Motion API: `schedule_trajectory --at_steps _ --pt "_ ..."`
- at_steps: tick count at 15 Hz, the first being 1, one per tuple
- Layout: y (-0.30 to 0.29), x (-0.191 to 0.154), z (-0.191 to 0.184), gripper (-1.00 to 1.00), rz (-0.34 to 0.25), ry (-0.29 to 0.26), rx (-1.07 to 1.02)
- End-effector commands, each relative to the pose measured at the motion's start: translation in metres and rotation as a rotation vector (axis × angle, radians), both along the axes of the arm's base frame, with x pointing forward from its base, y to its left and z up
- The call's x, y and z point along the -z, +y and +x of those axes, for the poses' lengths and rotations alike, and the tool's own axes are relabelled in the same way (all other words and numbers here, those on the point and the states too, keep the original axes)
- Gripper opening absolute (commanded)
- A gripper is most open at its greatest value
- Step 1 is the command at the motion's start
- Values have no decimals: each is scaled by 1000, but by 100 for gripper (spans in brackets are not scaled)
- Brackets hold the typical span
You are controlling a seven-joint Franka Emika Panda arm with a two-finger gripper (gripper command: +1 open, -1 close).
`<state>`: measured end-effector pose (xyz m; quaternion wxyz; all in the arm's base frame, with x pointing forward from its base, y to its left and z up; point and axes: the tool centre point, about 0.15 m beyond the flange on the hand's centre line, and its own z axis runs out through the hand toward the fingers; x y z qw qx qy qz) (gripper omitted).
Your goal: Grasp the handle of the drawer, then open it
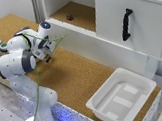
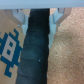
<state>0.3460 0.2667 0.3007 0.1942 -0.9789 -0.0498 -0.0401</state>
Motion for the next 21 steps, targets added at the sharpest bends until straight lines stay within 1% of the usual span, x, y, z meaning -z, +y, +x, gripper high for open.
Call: schedule_trajectory --at_steps 1,8,13,19,21 --pt "-47 28 14 -100 18 -4 -2" --pt "-88 27 20 -100 9 -8 48" --pt "-113 30 21 -100 0 3 91" --pt "-143 26 27 -100 -18 -9 145" --pt "-150 24 29 -100 -16 -8 153"
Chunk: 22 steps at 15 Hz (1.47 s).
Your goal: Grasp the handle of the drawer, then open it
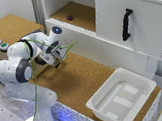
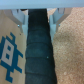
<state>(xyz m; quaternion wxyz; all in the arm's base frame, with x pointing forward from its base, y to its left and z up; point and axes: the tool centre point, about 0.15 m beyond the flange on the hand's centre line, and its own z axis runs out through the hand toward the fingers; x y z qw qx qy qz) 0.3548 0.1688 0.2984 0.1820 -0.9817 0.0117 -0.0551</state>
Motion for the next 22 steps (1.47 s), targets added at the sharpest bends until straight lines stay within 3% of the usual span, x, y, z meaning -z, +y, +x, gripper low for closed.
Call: schedule_trajectory --at_steps 1,9,10,14,22 --pt "-55 22 21 -100 5 -3 29" --pt "-78 17 23 -100 -7 -1 75" --pt "-79 16 23 100 -9 5 70" --pt "-65 15 25 100 -26 49 -22" --pt "-49 -3 24 100 -46 36 -69"
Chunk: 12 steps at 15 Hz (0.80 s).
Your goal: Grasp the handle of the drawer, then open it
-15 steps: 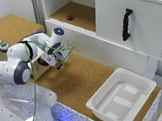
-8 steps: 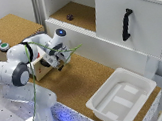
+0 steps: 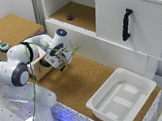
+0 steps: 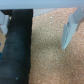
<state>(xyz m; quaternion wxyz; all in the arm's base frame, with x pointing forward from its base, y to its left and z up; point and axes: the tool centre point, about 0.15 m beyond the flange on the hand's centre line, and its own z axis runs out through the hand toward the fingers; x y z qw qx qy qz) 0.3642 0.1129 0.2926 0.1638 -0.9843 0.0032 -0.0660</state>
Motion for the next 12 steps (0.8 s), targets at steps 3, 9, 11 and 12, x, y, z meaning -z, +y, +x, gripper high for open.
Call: schedule_trajectory --at_steps 3,9,11,12 --pt "12 -26 12 100 -17 38 -64" --pt "34 -83 -4 100 -167 -57 -58" --pt "40 -109 -13 100 -215 -110 -45" --pt "44 -125 -19 100 -251 -147 -35"
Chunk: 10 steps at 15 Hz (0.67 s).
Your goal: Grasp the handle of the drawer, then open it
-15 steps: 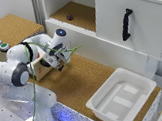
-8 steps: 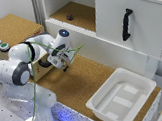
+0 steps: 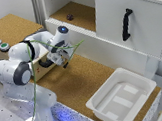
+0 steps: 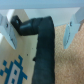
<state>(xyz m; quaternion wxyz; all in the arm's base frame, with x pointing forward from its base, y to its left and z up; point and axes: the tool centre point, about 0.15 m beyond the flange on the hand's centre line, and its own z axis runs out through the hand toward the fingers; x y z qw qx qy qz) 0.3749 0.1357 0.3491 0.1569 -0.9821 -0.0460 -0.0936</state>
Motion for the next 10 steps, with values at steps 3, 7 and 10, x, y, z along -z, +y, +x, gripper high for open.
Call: schedule_trajectory --at_steps 3,7,10 --pt "49 -113 -50 100 -231 -187 5" --pt "96 -114 -55 100 -265 -165 -128" --pt "131 -96 -62 100 -261 -112 -178"
